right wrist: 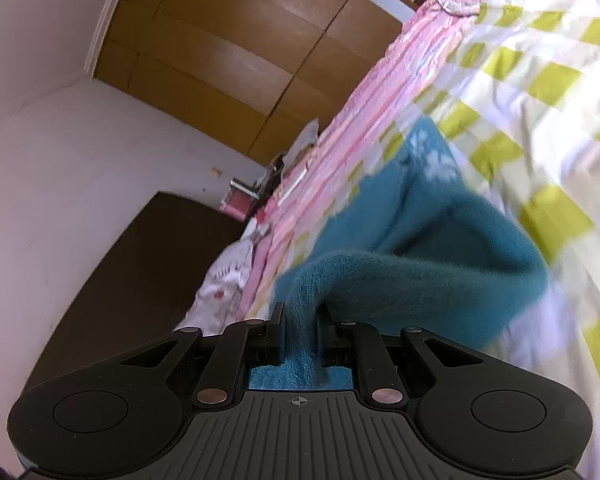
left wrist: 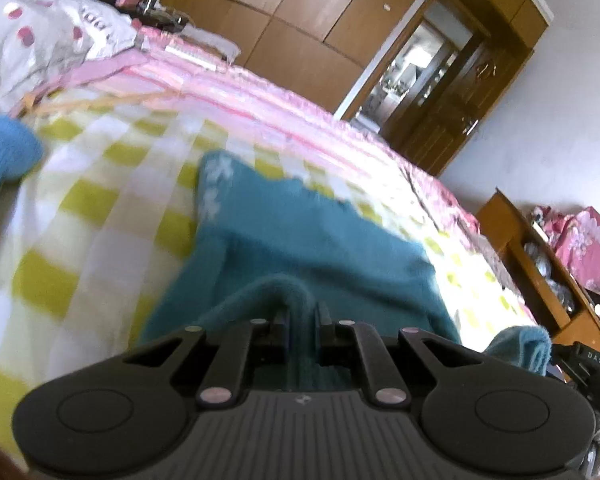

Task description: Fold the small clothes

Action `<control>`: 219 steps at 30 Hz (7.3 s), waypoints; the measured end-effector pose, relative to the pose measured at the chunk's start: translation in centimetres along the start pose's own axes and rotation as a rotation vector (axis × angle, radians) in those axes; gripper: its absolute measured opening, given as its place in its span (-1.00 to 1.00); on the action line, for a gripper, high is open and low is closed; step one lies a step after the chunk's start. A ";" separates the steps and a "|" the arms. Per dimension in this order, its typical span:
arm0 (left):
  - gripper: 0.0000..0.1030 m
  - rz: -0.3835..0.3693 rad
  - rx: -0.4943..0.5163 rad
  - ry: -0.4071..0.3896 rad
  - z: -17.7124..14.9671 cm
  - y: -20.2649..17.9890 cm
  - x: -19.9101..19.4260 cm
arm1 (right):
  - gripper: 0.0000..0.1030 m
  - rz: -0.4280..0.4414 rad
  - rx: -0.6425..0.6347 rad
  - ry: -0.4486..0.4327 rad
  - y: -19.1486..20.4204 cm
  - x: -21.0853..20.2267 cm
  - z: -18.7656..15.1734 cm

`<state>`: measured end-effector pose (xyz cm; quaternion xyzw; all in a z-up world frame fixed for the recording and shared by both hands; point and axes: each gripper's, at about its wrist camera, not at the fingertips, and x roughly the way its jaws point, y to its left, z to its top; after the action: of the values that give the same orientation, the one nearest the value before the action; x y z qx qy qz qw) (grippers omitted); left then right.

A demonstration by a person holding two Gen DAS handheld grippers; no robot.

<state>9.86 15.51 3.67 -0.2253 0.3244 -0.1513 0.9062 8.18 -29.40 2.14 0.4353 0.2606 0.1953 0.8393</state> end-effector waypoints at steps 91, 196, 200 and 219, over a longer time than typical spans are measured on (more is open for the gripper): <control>-0.02 0.479 0.215 -0.072 1.6 2.7 7.8 | -0.18 -0.645 -0.537 -0.006 -0.9 16.8 4.1; -0.32 -0.053 0.451 -0.115 -0.9 -20.4 12.8 | -0.59 -0.320 -0.462 0.157 6.8 16.7 14.9; -0.32 -0.058 0.502 -0.088 -2.7 -22.8 14.4 | -0.59 -0.325 -0.389 0.139 2.5 14.9 16.0; -0.18 0.015 0.715 0.027 -11.0 -27.3 18.9 | -0.36 -0.385 -0.313 0.087 -6.3 9.9 15.4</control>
<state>13.19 -19.13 0.06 0.1104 0.2644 -0.2514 0.9245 25.98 -36.96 1.72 0.2332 0.3413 0.0884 0.9063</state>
